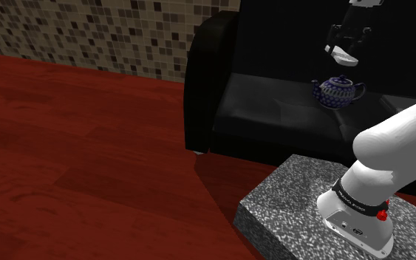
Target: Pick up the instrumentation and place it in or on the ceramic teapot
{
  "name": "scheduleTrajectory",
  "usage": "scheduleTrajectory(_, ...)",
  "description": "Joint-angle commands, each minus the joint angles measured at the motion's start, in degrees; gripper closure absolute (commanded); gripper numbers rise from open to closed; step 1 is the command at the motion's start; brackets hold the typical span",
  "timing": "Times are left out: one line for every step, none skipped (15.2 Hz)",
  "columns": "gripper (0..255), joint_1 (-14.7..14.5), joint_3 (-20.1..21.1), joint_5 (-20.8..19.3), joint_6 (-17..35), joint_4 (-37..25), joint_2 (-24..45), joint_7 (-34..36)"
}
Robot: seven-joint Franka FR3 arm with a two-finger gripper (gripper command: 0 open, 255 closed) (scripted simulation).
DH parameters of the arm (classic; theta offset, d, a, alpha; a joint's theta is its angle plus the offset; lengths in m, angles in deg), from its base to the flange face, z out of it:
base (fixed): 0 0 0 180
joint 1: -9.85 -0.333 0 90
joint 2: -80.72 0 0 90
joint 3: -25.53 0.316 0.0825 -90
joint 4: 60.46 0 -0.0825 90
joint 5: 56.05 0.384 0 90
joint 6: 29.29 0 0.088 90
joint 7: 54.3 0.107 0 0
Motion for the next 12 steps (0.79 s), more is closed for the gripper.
scheduleTrajectory(255, 1.03, -1.88, -0.27, -0.29, -1.13, 0.71, -2.99)
scheduleTrajectory(255, 1.54, -2.85, -0.27, -0.37, -1.89, 1.37, -4.5)
scheduleTrajectory(255, 2.03, -3.83, -0.24, -0.44, -2.72, 2.09, -6.02)
scheduleTrajectory(255, 2.53, -4.81, -0.15, -0.53, -3.62, 2.88, -7.57)
scheduleTrajectory(255, 2.98, -5.68, -0.02, -0.61, -4.47, 3.65, -8.96)
scheduleTrajectory(255, 3.0, -5.7, -0.05, 0.16, -3.66, 3.61, -8.94)
scheduleTrajectory(255, 3.02, -5.73, -0.08, 0.93, -2.86, 3.58, -8.92)
scheduleTrajectory(255, 3.05, -5.77, -0.11, 1.7, -2.08, 3.56, -8.91)
scheduleTrajectory(255, 3.07, -5.8, -0.13, 2.47, -1.31, 3.56, -8.9)
scheduleTrajectory(255, 3.09, -5.84, -0.14, 3.24, -0.55, 3.57, -8.9)
scheduleTrajectory(255, 3.11, -5.88, -0.15, 4.01, 0.19, 3.6, -8.9)
scheduleTrajectory(255, 3.13, -5.93, -0.16, 4.78, 0.92, 3.64, -8.9)
